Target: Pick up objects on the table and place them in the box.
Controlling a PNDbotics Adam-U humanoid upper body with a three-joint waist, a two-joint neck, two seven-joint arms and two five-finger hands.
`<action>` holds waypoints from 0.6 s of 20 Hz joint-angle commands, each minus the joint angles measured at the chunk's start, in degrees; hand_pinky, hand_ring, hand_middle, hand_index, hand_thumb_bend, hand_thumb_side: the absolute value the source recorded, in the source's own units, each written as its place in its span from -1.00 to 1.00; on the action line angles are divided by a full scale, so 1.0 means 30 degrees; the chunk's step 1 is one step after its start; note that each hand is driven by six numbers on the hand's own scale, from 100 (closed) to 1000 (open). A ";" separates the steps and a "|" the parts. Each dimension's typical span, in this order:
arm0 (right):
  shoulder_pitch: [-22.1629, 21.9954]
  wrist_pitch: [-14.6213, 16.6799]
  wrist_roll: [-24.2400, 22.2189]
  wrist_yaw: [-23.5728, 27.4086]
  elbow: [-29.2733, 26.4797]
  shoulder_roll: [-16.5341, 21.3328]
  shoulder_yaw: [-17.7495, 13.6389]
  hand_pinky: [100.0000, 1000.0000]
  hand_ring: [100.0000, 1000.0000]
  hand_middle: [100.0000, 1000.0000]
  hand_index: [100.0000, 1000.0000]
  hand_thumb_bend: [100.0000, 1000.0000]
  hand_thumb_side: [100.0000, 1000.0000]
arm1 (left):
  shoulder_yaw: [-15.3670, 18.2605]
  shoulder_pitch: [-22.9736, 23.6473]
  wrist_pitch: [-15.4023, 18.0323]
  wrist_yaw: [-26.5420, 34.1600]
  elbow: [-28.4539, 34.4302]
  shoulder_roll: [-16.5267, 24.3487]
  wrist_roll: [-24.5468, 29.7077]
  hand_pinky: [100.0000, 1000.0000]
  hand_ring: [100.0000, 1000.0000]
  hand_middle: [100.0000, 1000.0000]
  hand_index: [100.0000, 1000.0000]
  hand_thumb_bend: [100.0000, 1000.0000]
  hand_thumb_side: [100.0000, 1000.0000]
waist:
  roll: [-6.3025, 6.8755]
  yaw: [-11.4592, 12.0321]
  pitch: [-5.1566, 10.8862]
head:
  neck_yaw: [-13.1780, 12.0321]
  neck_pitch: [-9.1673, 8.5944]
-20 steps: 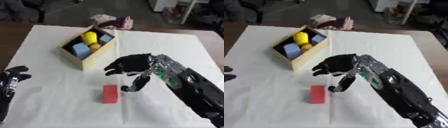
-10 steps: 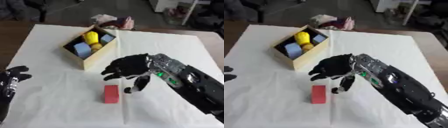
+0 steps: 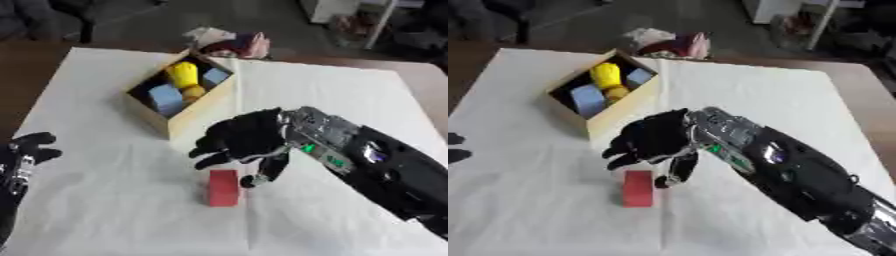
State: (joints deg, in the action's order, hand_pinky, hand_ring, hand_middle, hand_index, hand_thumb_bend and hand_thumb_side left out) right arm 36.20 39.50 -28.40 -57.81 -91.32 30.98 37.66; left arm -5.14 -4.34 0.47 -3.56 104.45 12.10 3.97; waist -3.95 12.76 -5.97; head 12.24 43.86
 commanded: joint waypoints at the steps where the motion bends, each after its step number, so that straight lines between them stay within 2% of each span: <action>1: 0.0334 0.4155 -0.4049 -0.0098 -0.0085 0.0385 0.0033 0.86 0.96 0.98 1.00 -0.44 -0.68 | -0.0058 -0.0241 0.0026 -0.0113 0.0250 0.0183 0.0054 0.58 0.26 0.31 0.46 -1.00 0.42 | 0.0145 0.0042 0.0163 | 0.0062 0.0087; 12: 0.0153 0.4155 -0.3424 -0.1197 0.0722 0.0099 0.0477 0.83 0.91 0.90 1.00 -0.50 -0.66 | -0.0056 -0.0277 0.0024 -0.0104 0.0254 0.0117 0.0066 0.58 0.27 0.31 0.46 -1.00 0.42 | 0.0144 0.0189 0.0093 | 0.0160 0.0087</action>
State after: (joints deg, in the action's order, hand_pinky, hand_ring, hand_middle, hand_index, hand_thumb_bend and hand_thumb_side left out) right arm 36.13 40.36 -27.54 -60.74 -89.13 30.86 39.45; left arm -5.28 -4.51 0.47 -3.56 104.45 12.08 3.99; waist -3.94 13.31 -6.21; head 12.53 43.86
